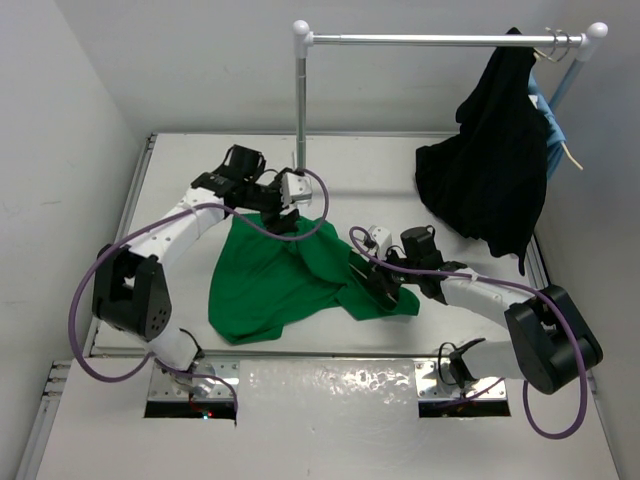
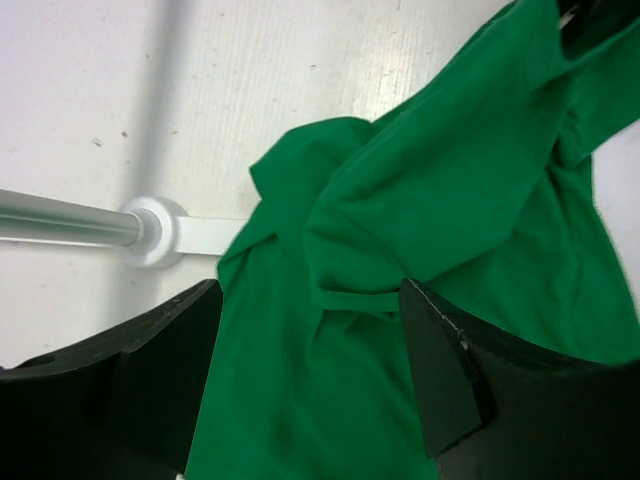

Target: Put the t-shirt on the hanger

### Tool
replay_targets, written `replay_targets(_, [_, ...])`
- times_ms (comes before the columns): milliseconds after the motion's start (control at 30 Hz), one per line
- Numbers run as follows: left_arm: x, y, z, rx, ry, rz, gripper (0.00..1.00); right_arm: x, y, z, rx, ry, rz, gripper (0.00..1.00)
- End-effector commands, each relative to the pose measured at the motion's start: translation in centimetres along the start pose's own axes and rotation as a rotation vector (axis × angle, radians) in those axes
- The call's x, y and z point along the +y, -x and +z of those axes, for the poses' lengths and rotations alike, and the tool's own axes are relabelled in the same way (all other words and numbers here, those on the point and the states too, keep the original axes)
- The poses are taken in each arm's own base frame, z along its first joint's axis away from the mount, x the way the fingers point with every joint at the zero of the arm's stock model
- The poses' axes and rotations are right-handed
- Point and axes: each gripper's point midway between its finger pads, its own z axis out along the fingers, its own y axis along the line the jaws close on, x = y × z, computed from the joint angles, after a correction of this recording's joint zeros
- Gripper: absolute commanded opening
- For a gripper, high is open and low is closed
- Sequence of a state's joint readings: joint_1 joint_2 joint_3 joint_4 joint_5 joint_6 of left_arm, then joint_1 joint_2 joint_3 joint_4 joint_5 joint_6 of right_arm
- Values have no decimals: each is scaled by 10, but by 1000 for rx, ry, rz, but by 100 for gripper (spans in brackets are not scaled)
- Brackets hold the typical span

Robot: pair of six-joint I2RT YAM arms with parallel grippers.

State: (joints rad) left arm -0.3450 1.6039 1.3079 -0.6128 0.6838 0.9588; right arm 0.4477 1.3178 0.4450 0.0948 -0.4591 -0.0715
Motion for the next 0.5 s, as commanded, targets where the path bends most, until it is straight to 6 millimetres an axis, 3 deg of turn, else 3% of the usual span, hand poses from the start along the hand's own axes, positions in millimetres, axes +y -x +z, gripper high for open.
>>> replay_targets(0, [-4, 8, -7, -49, 28, -80, 68, -4, 18, -1, -44, -15, -32, 0])
replay_targets(167, [-16, -20, 4, -54, -17, -171, 58, -6, 23, -3, -52, -23, -40, 0])
replay_targets(467, [-24, -43, 39, -60, -31, -250, 65, -6, 29, -7, -69, -36, -48, 0])
